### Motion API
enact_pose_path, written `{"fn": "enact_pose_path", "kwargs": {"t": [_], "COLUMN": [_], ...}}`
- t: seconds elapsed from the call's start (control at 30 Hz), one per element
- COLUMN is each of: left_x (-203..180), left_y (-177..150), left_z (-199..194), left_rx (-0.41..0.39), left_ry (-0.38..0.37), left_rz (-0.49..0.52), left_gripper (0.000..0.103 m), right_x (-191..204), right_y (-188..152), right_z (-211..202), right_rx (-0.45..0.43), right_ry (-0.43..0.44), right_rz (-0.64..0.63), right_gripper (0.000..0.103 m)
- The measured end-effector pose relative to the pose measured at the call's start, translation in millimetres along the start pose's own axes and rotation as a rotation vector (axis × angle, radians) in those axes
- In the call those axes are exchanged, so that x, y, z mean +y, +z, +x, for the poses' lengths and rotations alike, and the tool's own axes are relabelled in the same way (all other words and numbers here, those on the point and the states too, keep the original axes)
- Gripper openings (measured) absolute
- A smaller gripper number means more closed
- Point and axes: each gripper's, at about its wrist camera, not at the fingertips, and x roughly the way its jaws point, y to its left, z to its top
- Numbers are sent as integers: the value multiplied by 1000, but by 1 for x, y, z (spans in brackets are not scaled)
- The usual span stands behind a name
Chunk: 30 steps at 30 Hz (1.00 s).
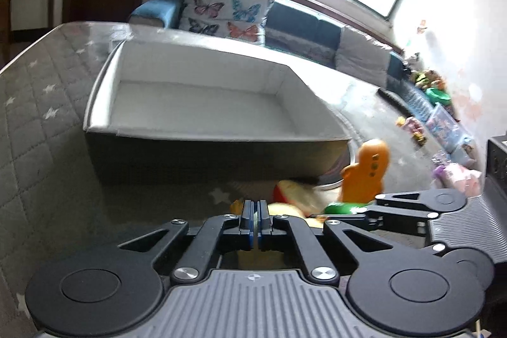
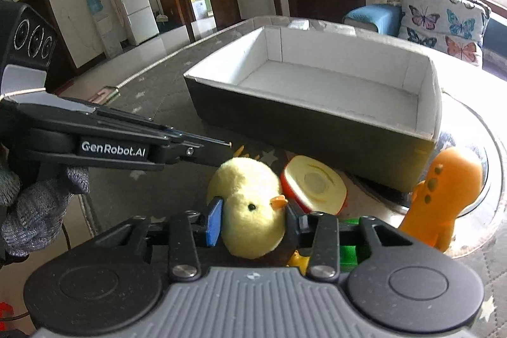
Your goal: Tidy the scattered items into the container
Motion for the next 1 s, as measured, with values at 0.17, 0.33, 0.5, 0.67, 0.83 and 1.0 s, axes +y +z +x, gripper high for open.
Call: {"fn": "enact_pose_path", "kwargs": {"t": [0.17, 0.33, 0.5, 0.67, 0.83, 1.0], "left_x": [-5, 3, 10, 14, 14, 20], "left_y": [2, 1, -5, -9, -8, -6], "left_z": [2, -8, -8, -1, 8, 21], "left_rx": [-3, -33, -22, 3, 21, 46], "left_ry": [-3, 20, 47, 43, 33, 28], "left_rz": [11, 2, -2, 2, 10, -1], "left_gripper": [3, 9, 21, 21, 21, 21], "right_x": [0, -3, 1, 1, 0, 1], "right_y": [1, -3, -4, -4, -3, -2], "right_z": [-4, -2, 2, 4, 8, 11], "right_rx": [-11, 10, 14, 18, 18, 23], "right_ry": [-2, 8, -5, -11, -5, 3], "right_rz": [0, 4, -17, -18, -9, -10], "right_gripper": [40, 41, 48, 51, 51, 51]}}
